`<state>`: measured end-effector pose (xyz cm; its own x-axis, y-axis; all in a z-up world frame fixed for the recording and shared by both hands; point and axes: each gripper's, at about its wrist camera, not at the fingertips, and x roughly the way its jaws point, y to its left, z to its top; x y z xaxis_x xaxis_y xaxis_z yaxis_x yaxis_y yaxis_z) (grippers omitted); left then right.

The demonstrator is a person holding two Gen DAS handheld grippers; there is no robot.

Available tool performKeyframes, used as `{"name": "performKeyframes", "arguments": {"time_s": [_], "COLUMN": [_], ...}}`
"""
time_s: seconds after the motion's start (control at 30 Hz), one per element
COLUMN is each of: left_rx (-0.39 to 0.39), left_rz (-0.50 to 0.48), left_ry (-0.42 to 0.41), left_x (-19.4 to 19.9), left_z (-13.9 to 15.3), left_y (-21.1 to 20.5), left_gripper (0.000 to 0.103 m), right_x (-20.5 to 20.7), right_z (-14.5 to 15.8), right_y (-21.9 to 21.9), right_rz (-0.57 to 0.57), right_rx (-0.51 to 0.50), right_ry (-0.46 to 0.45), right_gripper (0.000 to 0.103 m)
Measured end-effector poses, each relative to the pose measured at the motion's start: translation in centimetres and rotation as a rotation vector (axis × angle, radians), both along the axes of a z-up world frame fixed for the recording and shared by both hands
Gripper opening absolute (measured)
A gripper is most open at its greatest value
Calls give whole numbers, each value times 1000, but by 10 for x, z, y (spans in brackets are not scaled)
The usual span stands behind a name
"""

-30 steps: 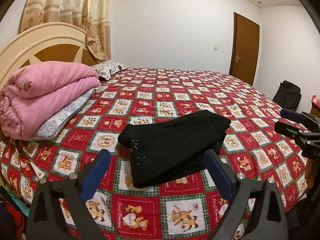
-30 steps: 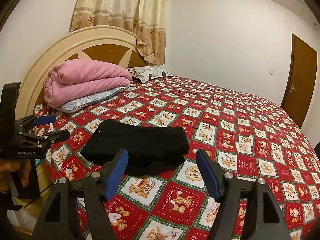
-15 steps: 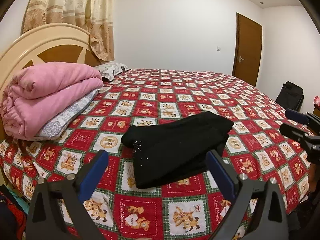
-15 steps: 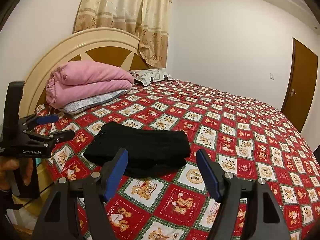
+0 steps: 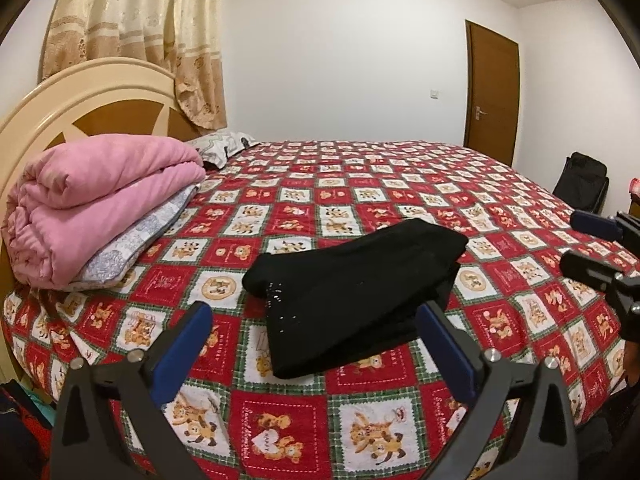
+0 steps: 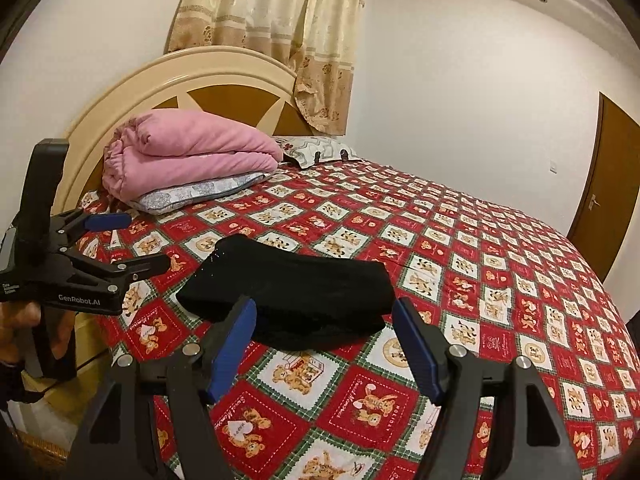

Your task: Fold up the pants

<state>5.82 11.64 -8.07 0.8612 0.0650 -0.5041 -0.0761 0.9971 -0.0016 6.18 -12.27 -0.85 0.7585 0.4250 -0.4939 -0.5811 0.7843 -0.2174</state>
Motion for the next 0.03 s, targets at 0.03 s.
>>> {"name": "performKeyframes", "arguments": {"time_s": [0.03], "left_rx": [1], "left_rz": [-3], "left_ry": [0], "left_x": [0], "left_z": [0], "left_y": [-1], "left_gripper": [103], "right_x": [0], "right_z": [0], "right_y": [-1], "right_rz": [0], "right_rx": [1], "right_ry": [3], "right_gripper": [72]}}
